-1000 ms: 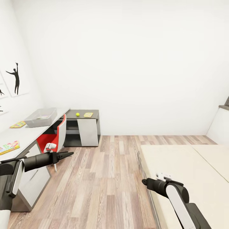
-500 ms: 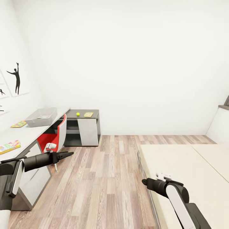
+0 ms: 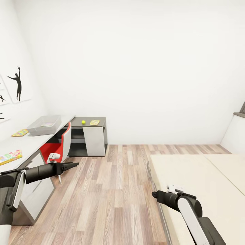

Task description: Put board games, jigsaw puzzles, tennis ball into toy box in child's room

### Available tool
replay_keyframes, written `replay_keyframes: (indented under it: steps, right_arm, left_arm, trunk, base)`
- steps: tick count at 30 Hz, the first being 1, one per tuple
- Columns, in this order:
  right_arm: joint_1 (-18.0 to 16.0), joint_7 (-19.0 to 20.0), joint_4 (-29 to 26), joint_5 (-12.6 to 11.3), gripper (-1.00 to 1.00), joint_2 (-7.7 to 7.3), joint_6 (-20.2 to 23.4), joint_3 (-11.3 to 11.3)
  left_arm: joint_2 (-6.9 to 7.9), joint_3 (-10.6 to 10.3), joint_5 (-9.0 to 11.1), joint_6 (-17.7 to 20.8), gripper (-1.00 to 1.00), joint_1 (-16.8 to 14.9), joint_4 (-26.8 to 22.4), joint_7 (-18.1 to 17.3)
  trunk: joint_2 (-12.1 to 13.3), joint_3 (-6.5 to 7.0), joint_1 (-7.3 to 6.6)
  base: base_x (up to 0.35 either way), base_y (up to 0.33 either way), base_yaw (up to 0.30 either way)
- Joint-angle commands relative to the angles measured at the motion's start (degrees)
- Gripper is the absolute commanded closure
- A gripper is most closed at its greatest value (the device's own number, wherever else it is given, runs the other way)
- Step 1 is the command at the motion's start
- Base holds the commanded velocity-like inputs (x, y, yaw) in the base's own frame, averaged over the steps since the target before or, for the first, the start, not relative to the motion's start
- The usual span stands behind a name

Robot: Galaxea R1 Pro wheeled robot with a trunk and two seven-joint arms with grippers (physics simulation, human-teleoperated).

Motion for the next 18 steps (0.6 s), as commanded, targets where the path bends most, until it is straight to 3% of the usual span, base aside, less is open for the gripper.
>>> replay_keyframes:
  steps: [1, 11, 18]
  right_arm:
    - [-0.06, -0.60, -0.06, -0.54, -1.00, -0.05, 0.09, 0.11]
    - [-0.06, -0.60, -0.06, -0.54, -1.00, -0.05, 0.09, 0.11]
    - [-0.06, -0.60, -0.06, -0.54, -1.00, -0.05, 0.09, 0.11]
  left_arm:
    - [-0.01, 0.05, -0.11, 0.60, -1.00, -0.07, -0.02, -0.30]
    - [-0.01, 0.05, -0.11, 0.60, -1.00, -0.07, -0.02, -0.27]
    - [-0.01, 0.03, -0.11, 0.60, -1.00, -0.07, -0.02, -0.24]
  trunk:
    - [-0.14, -0.14, 0.04]
    - [-0.14, -0.14, 0.04]
    - [-0.14, -0.14, 0.04]
  base:
    - [0.000, 0.000, 0.000]
    - [0.000, -0.015, 0.000]
    - [0.000, -0.160, 0.000]
